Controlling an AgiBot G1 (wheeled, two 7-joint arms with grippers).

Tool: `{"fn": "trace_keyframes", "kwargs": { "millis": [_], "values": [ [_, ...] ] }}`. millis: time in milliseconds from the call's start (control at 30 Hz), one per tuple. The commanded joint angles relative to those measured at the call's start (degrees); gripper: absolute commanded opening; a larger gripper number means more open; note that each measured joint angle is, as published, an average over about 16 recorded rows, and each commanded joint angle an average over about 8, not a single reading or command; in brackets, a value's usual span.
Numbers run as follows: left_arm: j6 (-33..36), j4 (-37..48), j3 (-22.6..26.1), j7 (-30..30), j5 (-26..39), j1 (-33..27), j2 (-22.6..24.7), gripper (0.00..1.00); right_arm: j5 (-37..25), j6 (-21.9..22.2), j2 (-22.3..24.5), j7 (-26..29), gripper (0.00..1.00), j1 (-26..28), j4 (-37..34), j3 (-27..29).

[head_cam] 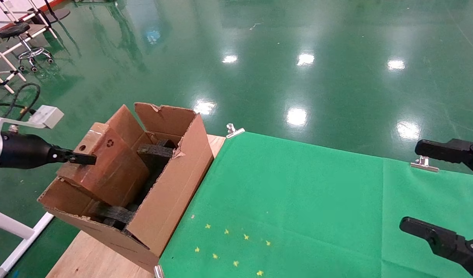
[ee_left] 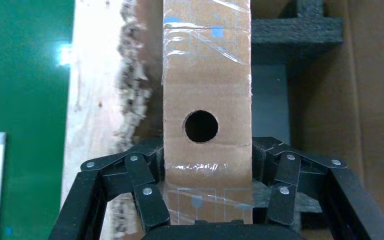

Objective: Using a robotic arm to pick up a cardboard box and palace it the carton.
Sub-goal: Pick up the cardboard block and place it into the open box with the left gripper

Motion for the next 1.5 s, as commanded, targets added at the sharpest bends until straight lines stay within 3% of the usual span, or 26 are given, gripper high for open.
{"fn": "trace_keyframes", "kwargs": {
  "millis": [33, 533, 1000, 1500],
  "values": [
    [-0.7, -0.3, 0.0, 0.0, -0.1, -0.1, -0.2, 0.0, 0.0, 0.0, 0.0, 0.0, 1.0, 0.0, 0.0, 0.0],
    [-2.6, 0.5, -0.4, 0.0, -0.5, 2.6, 0.3, 0.0, 0.0, 0.0, 0.0, 0.0, 1.0, 0.0, 0.0, 0.0],
    [-12.9, 1.0, -1.8, -0.3, -2.6, 9.1, 3.3, 0.0, 0.0, 0.0, 0.0, 0.0, 1.0, 0.0, 0.0, 0.0],
    [-17.9, 1.4, -3.6, -1.1, -5.1, 15.8, 6.4, 0.0, 0.0, 0.0, 0.0, 0.0, 1.0, 0.0, 0.0, 0.0]
  ]
}}
